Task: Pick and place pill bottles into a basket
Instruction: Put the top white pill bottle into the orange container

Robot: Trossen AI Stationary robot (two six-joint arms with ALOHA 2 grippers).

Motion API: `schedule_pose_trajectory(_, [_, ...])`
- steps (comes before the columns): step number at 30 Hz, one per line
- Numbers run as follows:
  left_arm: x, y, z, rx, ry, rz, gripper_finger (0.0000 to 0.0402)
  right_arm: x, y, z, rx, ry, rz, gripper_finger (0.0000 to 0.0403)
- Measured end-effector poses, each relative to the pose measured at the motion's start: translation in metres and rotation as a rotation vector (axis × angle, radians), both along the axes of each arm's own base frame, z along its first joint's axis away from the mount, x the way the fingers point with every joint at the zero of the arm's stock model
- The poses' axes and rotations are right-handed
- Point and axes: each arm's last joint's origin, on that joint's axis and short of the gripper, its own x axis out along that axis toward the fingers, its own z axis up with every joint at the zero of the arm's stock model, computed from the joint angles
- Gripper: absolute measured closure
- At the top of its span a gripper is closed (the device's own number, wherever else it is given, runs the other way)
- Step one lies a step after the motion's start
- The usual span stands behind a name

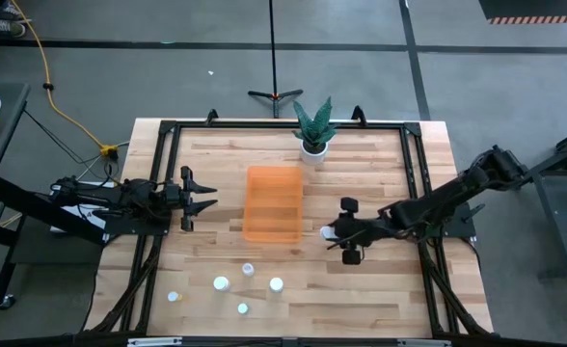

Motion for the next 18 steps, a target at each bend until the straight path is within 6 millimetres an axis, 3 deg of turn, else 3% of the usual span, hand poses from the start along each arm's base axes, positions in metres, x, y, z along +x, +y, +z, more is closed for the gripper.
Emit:
schedule_pose_trajectory(8, [0.0, 0.0, 0.0, 0.0, 0.0, 0.0, 0.0229, 0.018, -0.012, 0.024, -0.129, -0.25, 0.029, 0.0252])
schedule_pose_trajectory(18, [0.0, 0.0, 0.0, 0.0, 0.0, 0.001, 0.0229, 0.047, -0.054, 0.011, -0.03, -0.298, 0.116, 0.0253])
